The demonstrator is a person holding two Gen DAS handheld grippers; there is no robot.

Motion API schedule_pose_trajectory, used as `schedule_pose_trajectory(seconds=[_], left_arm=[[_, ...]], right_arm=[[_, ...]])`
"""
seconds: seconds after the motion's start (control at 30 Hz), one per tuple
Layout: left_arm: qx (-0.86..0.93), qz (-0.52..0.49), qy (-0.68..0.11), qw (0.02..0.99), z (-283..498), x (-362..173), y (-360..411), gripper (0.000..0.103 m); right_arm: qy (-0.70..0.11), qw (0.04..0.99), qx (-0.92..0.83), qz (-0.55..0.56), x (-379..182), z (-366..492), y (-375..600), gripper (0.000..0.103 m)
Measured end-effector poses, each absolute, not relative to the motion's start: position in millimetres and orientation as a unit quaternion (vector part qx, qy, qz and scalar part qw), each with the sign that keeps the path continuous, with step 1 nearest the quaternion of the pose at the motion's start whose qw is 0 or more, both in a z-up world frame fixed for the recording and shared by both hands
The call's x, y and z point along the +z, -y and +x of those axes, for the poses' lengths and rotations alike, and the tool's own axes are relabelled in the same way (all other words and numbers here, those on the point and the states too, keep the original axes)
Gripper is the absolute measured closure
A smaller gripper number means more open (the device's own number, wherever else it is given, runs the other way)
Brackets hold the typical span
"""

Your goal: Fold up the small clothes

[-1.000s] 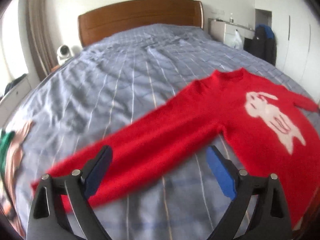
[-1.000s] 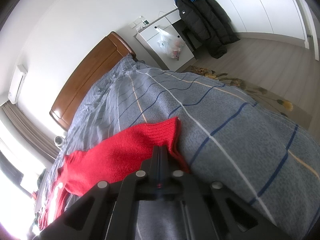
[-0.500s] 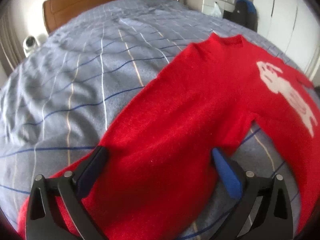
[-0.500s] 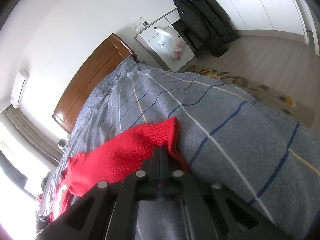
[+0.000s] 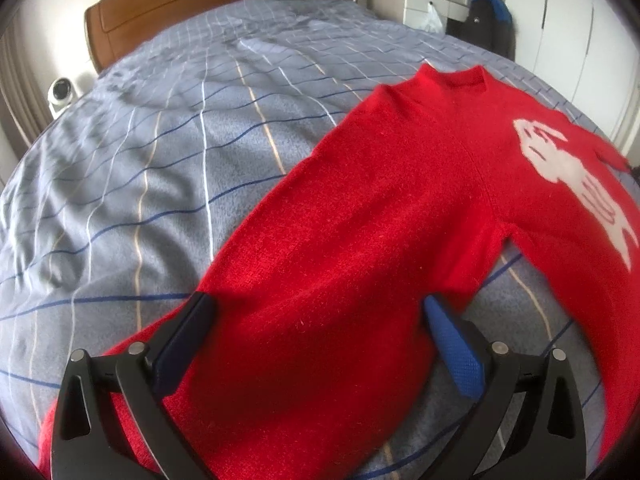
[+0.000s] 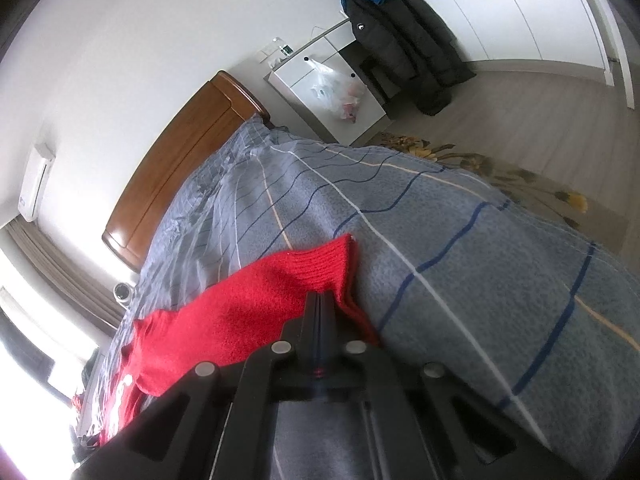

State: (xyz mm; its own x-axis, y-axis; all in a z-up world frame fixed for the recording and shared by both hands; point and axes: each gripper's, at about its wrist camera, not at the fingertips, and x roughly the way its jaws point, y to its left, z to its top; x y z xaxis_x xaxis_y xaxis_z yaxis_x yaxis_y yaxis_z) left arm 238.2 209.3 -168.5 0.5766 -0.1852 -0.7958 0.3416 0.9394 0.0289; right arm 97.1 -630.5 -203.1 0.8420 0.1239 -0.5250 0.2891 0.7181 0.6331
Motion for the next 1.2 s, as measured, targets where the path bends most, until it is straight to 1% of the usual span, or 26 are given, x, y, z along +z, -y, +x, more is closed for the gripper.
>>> schedule_pose_trajectory(seconds=[0.23,0.77,0.87,0.97,1.03,1.2], left_arm=[[-0.149,0.09,-0.435,0.883,238.1,-168.5,-209.3,0.0],[-0.148,0.089,-0.434,0.884,238.5,-167.9,-210.7,0.0],[-0.131,0.065,-0.458,0.877,238.7,-165.4,-213.0,0.0],[-0.066,0.055,-0.491,0.867,237.7,-158.0,-203.5,0.001],[-0.028,0.057,-0.47,0.881,218.7,-142.3,-195.1,0.004],[0.031,0.033,-0.337,0.94,126.5,-62.5,-155.4,0.0]], right_arm=[[-0.257,0.881,-0.025,0.396,-208.0,91.1,635.6,0.103],[-0.259,0.879,-0.02,0.399,-207.9,93.1,631.9,0.103],[-0.257,0.879,-0.017,0.401,-208.3,92.0,632.0,0.103],[-0.258,0.88,-0.019,0.399,-208.0,91.8,631.5,0.103],[-0.258,0.879,-0.018,0.4,-208.0,91.7,631.6,0.103],[-0.257,0.88,-0.017,0.399,-208.2,90.5,632.3,0.103]])
